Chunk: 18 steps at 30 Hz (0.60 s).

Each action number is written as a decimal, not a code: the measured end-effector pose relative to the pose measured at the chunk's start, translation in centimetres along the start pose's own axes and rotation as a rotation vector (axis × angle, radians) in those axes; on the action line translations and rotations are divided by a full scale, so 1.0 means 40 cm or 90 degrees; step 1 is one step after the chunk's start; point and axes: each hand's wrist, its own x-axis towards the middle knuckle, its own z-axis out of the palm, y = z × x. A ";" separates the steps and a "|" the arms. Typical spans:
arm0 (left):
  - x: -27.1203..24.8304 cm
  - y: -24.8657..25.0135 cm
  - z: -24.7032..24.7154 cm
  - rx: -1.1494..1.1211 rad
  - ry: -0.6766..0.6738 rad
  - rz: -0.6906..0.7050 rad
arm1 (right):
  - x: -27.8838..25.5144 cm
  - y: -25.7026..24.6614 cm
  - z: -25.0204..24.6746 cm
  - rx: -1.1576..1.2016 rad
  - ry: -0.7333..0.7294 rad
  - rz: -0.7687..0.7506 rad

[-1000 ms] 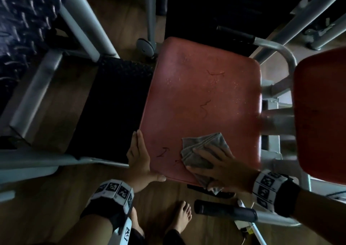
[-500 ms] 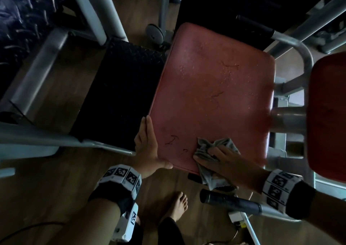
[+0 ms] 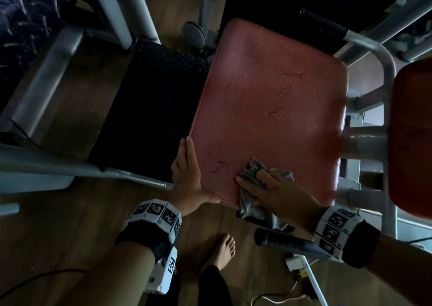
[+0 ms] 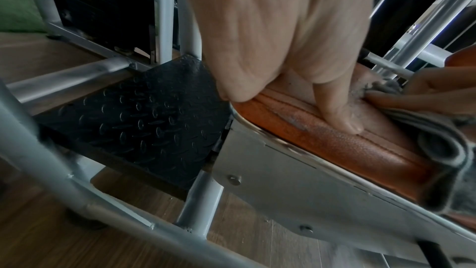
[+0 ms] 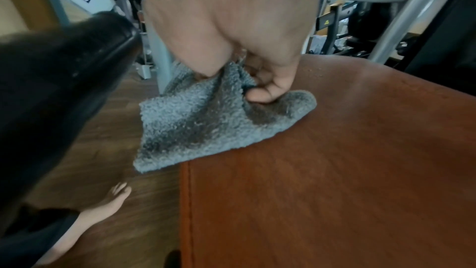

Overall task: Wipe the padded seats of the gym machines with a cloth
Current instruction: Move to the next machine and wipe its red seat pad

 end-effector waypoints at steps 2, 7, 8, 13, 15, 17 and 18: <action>-0.001 -0.001 0.001 0.003 0.001 0.001 | 0.014 -0.004 0.001 0.001 0.029 0.015; -0.001 -0.003 0.003 0.008 0.002 0.005 | -0.007 0.007 0.006 -0.026 0.035 -0.069; -0.001 -0.001 0.003 0.006 0.002 0.006 | -0.013 0.016 0.005 -0.019 0.037 -0.075; -0.003 -0.001 0.003 0.007 0.008 0.008 | 0.018 0.018 -0.006 -0.043 0.038 -0.053; -0.001 -0.001 0.003 0.011 0.015 0.006 | 0.045 0.007 -0.007 -0.044 0.058 -0.043; -0.002 -0.001 0.002 0.009 0.015 0.005 | 0.049 0.005 -0.005 -0.032 0.056 -0.054; -0.003 -0.001 0.002 0.006 0.012 0.007 | 0.041 0.009 -0.004 -0.027 0.045 -0.062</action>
